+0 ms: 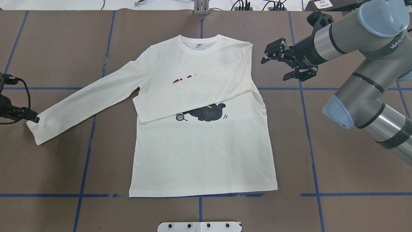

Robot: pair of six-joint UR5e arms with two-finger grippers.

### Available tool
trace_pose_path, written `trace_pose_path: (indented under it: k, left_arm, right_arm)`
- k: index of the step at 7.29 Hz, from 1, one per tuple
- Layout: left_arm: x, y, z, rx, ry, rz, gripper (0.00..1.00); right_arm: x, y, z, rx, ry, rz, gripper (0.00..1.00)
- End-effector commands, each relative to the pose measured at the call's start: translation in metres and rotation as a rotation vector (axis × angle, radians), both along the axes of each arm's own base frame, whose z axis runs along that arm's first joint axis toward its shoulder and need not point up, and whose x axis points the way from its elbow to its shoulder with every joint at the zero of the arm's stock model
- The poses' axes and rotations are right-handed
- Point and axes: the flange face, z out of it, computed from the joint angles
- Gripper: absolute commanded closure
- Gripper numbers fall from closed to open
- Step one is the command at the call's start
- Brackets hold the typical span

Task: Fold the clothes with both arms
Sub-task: 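Withdraw the right gripper away from the shirt and hold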

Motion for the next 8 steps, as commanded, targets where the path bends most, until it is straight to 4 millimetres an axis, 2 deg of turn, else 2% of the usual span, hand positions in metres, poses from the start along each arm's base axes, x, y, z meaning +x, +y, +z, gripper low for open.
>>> trace_pose_path:
  k: [1, 2, 3, 4, 5, 6, 7, 8]
  left_arm:
    - [0.006, 0.001, 0.003, -0.006, -0.004, 0.009, 0.19]
    - [0.009, 0.003, 0.004, -0.008, -0.005, 0.016, 0.22]
    - [0.010, 0.003, 0.003, -0.011, -0.003, 0.018, 0.66]
    - [0.010, 0.003, 0.002, -0.006, -0.005, 0.023, 1.00]
    - [0.010, 0.003, -0.001, -0.002, -0.001, 0.022, 1.00]
    - [0.010, 0.004, -0.025, 0.019, 0.028, 0.021, 1.00]
    - [0.004, 0.011, -0.058, 0.010, 0.077, 0.041, 1.00]
    - [0.001, 0.009, -0.085, 0.023, 0.093, 0.034, 1.00]
  right_arm:
    - [0.000, 0.000, 0.000, 0.000, 0.000, -0.001, 0.00]
    - [0.000, 0.000, 0.000, 0.000, 0.000, -0.001, 0.00]
    - [0.000, 0.000, 0.000, 0.001, 0.000, -0.001, 0.00]
    - [0.000, 0.000, 0.000, 0.000, 0.000, -0.001, 0.00]
    - [0.001, 0.000, 0.000, 0.001, 0.000, 0.000, 0.00]
    - [0.002, 0.000, -0.001, 0.002, -0.002, 0.001, 0.00]
    - [0.013, 0.002, -0.006, 0.012, -0.014, 0.006, 0.00]
    - [0.024, 0.007, 0.001, 0.005, -0.012, 0.011, 0.00]
